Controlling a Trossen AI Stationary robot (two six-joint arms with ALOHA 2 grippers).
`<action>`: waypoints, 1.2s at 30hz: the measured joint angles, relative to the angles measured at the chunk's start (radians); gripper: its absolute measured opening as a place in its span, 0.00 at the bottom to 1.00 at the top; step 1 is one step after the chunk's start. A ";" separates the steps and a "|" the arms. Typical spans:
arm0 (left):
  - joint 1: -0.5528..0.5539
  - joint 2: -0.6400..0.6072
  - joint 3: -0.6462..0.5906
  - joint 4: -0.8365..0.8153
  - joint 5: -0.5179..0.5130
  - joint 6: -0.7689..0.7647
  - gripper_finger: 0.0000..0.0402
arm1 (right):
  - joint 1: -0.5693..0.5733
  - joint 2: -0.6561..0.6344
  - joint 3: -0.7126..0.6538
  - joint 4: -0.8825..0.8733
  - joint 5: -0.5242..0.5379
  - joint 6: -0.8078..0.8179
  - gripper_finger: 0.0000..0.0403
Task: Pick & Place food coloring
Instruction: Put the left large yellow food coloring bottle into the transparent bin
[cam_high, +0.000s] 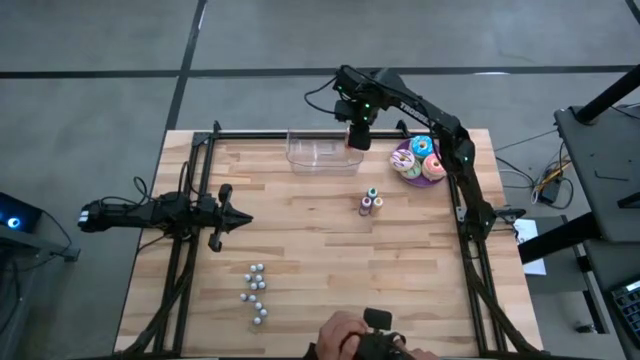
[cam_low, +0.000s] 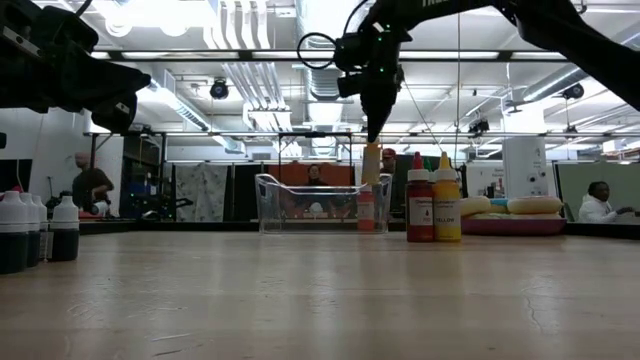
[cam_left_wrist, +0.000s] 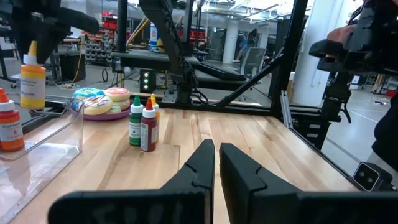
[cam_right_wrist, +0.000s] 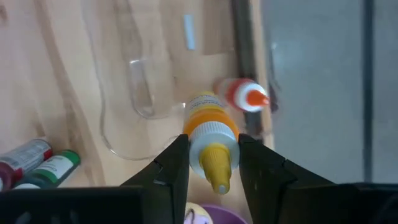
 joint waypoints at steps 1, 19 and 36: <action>0.000 0.000 0.000 0.000 0.000 0.000 0.00 | 0.000 0.006 0.000 0.001 -0.014 -0.004 0.27; 0.000 0.000 0.000 0.000 0.000 0.000 0.00 | -0.039 0.108 -0.003 0.014 -0.026 -0.040 0.27; 0.000 0.000 0.000 0.000 0.000 0.000 0.00 | -0.050 0.120 -0.096 0.106 -0.071 -0.063 0.27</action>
